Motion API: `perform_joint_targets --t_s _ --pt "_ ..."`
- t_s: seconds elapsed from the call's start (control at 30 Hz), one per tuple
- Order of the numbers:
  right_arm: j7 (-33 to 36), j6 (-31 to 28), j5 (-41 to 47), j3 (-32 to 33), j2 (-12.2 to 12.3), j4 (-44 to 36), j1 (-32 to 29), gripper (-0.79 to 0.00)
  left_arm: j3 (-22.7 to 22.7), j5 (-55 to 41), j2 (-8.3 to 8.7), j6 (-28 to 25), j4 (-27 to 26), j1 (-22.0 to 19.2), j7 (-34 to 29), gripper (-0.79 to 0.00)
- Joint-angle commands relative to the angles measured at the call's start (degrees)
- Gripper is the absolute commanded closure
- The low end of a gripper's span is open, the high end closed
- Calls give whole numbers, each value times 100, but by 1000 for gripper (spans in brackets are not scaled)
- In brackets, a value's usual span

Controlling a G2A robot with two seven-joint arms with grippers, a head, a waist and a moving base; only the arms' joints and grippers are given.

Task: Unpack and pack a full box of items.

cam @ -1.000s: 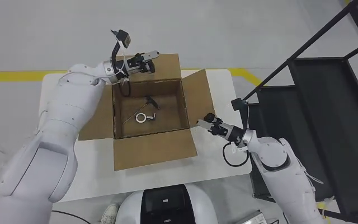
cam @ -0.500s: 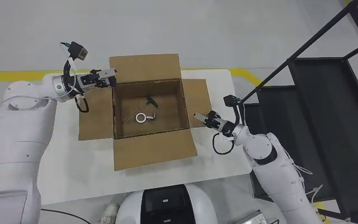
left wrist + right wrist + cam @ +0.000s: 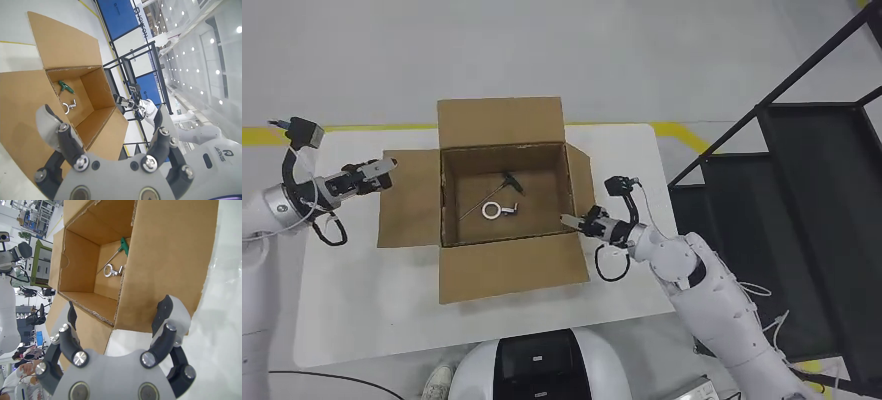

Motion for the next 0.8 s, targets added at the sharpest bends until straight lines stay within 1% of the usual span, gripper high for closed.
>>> perform_joint_targets --t_s 0.0,0.17,0.3,0.4,0.5,0.63,0.7,0.77 --pt "42 34 -67 -34 2 -116 -19 -785 -59 -12 19 -12 -5 27 31 -785" --pt "221 187 -330 15 44 -631 -213 -785 -172 -26 66 -53 2 82 70 -785" --pt "476 272 -345 60 75 -1001 -373 -785 -214 -143 95 -60 54 117 38 -785" --pt "420 272 -388 111 87 -1244 -421 -785 -237 -324 105 -65 130 115 112 -785" --pt "317 97 -362 109 85 -1445 -371 -785 -246 -347 109 -83 171 105 198 -785" --pt "436 53 -576 -161 49 -1409 41 -785 -246 -347 109 -83 171 105 198 -785" --pt "553 147 -706 -414 4 -1259 408 -785 -246 -347 109 -83 171 105 198 -785" --pt "817 370 -971 -740 -55 -1056 861 -785 -246 -347 109 -83 171 105 198 -785"
